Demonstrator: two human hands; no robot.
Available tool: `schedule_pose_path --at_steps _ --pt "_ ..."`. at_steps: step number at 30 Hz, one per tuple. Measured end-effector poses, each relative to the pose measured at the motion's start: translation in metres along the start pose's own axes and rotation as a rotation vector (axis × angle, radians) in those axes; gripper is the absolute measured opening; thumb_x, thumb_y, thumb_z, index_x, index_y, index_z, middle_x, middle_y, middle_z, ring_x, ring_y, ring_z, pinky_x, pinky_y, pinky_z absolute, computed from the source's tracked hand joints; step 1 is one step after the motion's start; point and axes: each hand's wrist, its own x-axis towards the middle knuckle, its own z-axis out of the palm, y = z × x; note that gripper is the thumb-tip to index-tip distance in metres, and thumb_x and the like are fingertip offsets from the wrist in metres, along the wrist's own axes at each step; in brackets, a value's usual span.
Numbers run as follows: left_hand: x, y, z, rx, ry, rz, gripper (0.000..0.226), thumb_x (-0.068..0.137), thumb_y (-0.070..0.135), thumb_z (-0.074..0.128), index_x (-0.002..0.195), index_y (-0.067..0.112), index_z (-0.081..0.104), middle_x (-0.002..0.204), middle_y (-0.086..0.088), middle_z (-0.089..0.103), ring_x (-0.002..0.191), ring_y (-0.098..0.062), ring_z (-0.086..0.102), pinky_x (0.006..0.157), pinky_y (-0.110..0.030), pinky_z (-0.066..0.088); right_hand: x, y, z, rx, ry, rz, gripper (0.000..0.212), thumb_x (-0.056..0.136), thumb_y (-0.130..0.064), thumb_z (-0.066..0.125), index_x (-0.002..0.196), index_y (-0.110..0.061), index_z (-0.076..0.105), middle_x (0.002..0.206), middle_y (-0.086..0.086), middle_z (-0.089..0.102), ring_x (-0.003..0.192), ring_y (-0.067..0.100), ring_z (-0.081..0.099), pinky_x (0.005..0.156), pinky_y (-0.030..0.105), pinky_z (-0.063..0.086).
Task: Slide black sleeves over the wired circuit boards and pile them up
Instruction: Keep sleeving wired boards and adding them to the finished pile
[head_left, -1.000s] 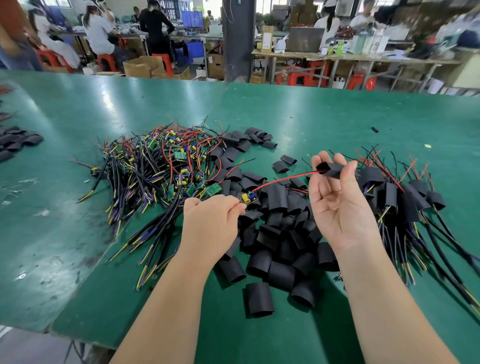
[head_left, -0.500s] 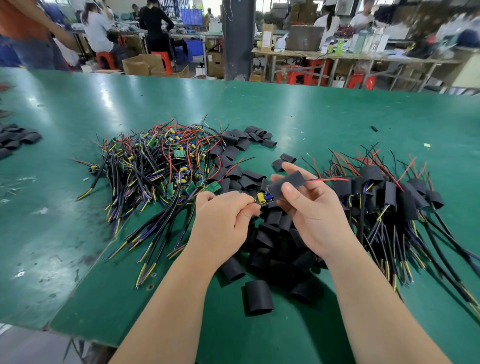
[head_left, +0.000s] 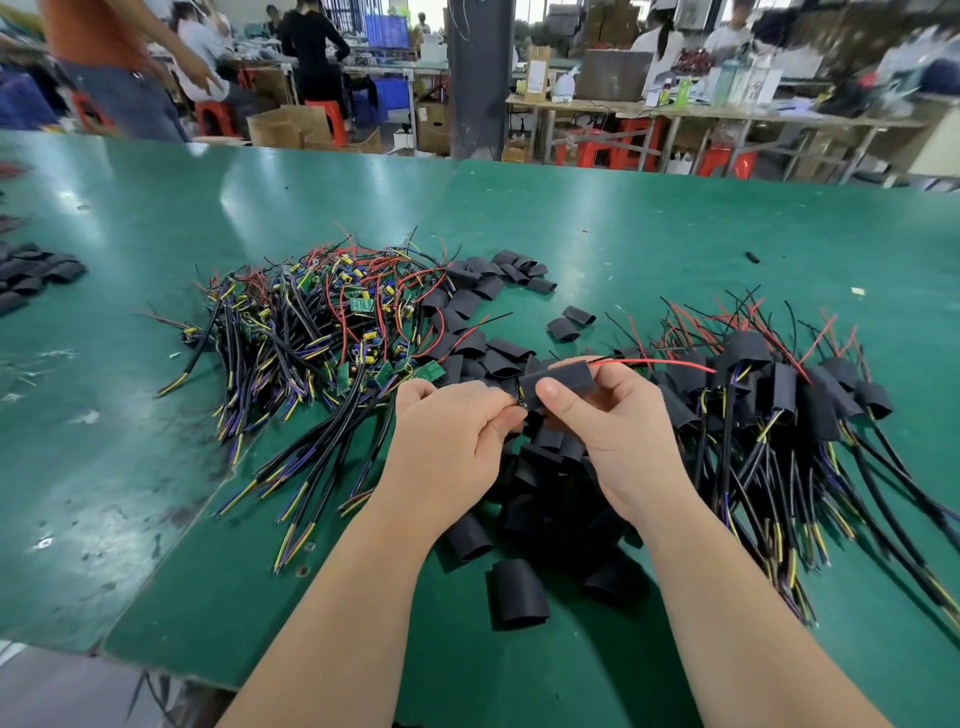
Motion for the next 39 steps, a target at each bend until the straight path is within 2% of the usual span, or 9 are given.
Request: schedule_pose_path --at_steps 7,11,17,21,25,29,33,36,39 --pt "0.0 0.0 0.003 0.027 0.044 0.019 0.02 0.092 0.028 0.053 0.076 0.023 0.064 0.062 0.014 0.041 0.057 -0.007 0.032 0.072 -0.033 0.024 0.0 0.001 -0.001 -0.116 0.114 0.012 0.011 0.071 -0.031 0.082 0.076 -0.025 0.074 0.08 -0.003 0.075 0.075 0.013 0.07 0.076 0.032 0.056" --pt "0.0 -0.001 0.003 0.041 0.037 0.046 0.027 0.09 0.025 0.057 0.067 0.027 0.043 0.056 0.015 0.029 0.059 -0.009 0.025 0.07 -0.033 0.023 0.0 0.001 -0.001 -0.111 0.03 0.028 0.014 0.068 -0.034 0.081 0.079 -0.029 0.074 0.084 0.0 0.075 0.079 0.016 0.07 0.079 0.038 0.057" --pt "0.002 -0.003 0.0 -0.175 -0.028 -0.056 0.01 0.088 0.024 0.062 0.086 0.025 0.072 0.07 0.008 0.069 0.067 -0.011 0.057 0.081 -0.037 0.031 0.004 0.006 -0.003 -0.001 -0.088 0.104 0.018 0.077 -0.021 0.077 0.094 -0.026 0.072 0.091 0.0 0.075 0.084 0.012 0.069 0.076 0.026 0.051" --pt "0.003 -0.003 -0.006 -0.434 0.035 -0.21 0.041 0.076 0.022 0.078 0.105 0.033 0.052 0.068 0.007 0.072 0.055 -0.017 0.053 0.066 -0.019 0.041 0.005 0.008 -0.002 0.127 -0.113 0.175 0.033 0.073 -0.022 0.079 0.104 -0.016 0.068 0.088 0.003 0.073 0.075 0.015 0.065 0.064 0.023 0.048" --pt "0.004 -0.002 -0.006 -0.459 0.016 -0.209 0.046 0.073 0.024 0.08 0.097 0.039 0.044 0.068 0.004 0.071 0.056 -0.023 0.054 0.062 -0.024 0.041 0.006 0.01 0.0 0.274 -0.141 0.237 0.026 0.087 -0.004 0.062 0.112 -0.006 0.054 0.086 -0.016 0.073 0.061 0.007 0.061 0.056 0.019 0.049" --pt "0.002 -0.003 -0.004 -0.458 -0.014 -0.196 0.045 0.075 0.023 0.079 0.098 0.038 0.044 0.068 0.006 0.072 0.064 -0.03 0.061 0.07 -0.033 0.045 0.004 0.01 0.002 0.192 -0.171 0.225 0.047 0.085 -0.005 0.065 0.129 -0.009 0.05 0.099 -0.026 0.07 0.07 0.006 0.062 0.06 0.02 0.05" --pt "0.001 -0.004 -0.003 -0.447 -0.003 -0.19 0.045 0.075 0.028 0.079 0.102 0.035 0.044 0.069 0.012 0.072 0.064 -0.027 0.062 0.07 -0.031 0.045 0.003 0.009 0.001 0.048 -0.191 0.228 0.073 0.081 -0.016 0.071 0.146 -0.017 0.038 0.089 -0.018 0.071 0.077 0.004 0.06 0.065 0.02 0.049" --pt "0.002 -0.005 -0.003 -0.432 -0.001 -0.177 0.049 0.07 0.027 0.083 0.099 0.04 0.045 0.068 0.014 0.071 0.062 -0.021 0.062 0.066 -0.018 0.045 0.002 0.008 0.003 0.046 -0.167 0.232 0.067 0.088 -0.01 0.066 0.147 -0.015 0.035 0.089 -0.014 0.071 0.079 0.007 0.06 0.073 0.026 0.048" --pt "0.003 -0.005 -0.002 -0.491 -0.034 -0.212 0.061 0.059 0.035 0.086 0.102 0.046 0.044 0.071 0.02 0.07 0.06 -0.005 0.059 0.063 -0.007 0.041 0.002 0.002 0.009 0.185 -0.029 0.247 0.056 0.09 0.0 0.059 0.142 -0.009 0.039 0.091 0.009 0.061 0.071 0.016 0.061 0.069 0.029 0.051"
